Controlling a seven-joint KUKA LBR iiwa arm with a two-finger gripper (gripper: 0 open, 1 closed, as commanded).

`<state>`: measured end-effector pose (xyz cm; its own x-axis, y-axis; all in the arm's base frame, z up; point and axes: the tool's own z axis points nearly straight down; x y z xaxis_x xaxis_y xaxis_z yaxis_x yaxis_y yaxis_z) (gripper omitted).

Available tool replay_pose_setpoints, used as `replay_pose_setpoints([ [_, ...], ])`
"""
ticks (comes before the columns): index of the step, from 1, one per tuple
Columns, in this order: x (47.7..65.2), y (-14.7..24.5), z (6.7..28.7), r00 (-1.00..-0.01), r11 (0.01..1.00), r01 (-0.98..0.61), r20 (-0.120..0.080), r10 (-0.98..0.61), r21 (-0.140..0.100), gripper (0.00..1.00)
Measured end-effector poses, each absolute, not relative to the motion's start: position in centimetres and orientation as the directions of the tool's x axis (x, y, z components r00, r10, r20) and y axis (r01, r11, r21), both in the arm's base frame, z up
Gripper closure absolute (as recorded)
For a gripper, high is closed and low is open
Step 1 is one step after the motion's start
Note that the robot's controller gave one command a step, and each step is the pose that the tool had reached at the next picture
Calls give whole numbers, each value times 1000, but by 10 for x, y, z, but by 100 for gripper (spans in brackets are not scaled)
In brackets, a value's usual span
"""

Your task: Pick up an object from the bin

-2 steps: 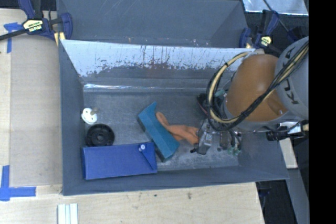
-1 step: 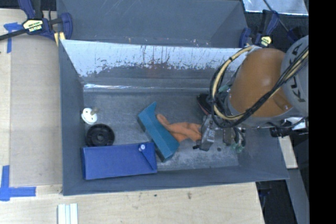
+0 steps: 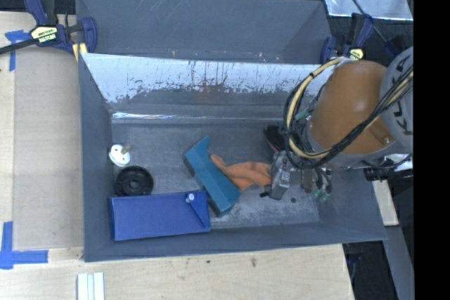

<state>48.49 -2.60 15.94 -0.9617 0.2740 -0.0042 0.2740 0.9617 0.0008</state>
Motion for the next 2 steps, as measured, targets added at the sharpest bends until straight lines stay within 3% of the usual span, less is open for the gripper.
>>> replay_pose_setpoints([
  [2,485,-26,174,-962,962,273,-5,273,1,100],
])
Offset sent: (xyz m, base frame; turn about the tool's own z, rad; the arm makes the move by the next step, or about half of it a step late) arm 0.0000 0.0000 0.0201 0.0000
